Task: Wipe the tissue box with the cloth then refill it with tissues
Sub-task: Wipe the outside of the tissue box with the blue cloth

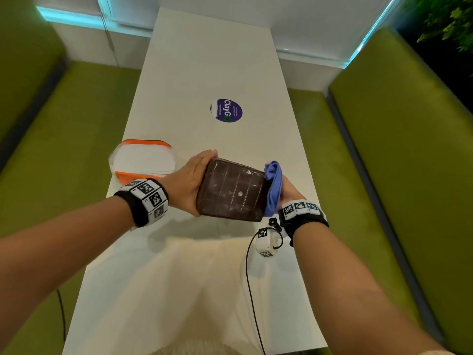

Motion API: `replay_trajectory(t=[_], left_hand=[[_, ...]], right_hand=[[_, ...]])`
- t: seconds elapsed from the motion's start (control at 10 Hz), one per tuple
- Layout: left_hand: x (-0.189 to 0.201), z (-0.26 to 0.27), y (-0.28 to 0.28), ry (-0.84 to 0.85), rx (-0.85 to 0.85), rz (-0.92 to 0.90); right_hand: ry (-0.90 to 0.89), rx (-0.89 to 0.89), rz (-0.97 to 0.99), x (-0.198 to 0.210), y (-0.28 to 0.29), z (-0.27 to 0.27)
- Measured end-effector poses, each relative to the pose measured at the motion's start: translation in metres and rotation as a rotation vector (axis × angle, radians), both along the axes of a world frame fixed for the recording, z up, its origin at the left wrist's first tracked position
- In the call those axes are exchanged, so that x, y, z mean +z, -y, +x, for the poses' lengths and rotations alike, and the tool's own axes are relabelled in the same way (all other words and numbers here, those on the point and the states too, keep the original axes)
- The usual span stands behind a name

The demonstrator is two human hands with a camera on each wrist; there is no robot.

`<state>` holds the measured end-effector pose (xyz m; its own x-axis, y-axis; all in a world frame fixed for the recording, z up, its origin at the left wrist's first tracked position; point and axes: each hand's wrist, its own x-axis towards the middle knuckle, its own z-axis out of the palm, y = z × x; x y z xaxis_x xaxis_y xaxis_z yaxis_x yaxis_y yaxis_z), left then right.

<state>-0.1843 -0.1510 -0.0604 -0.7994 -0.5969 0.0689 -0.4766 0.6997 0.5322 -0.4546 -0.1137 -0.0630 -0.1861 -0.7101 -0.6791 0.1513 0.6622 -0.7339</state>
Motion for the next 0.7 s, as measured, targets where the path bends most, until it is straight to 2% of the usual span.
replay_trajectory(t=[0.1, 0.2, 0.3, 0.4, 0.5, 0.6, 0.7], left_hand=[[-0.003, -0.006, -0.005, -0.163, 0.085, 0.158], [-0.004, -0.010, -0.006, -0.323, 0.159, 0.299], [-0.019, -0.010, 0.000, -0.363, 0.251, 0.397], [-0.025, -0.009, 0.001, -0.319, 0.323, 0.458], [-0.025, -0.010, 0.005, -0.285, 0.379, 0.485], [-0.029, -0.009, 0.010, -0.290, 0.396, 0.506], [-0.034, -0.010, 0.013, -0.276, 0.388, 0.516]], right_hand=[[0.289, -0.165, -0.049, 0.012, 0.002, 0.015], [0.295, -0.066, -0.146, 0.008, -0.001, 0.012], [0.498, -0.128, -0.104, 0.005, 0.003, 0.005], [0.468, -0.119, -0.231, 0.008, -0.005, 0.005], [0.413, -0.082, -0.187, 0.006, -0.004, -0.003], [0.302, -0.016, -0.236, 0.020, 0.003, -0.008], [0.020, 0.134, -0.314, 0.021, 0.015, -0.001]])
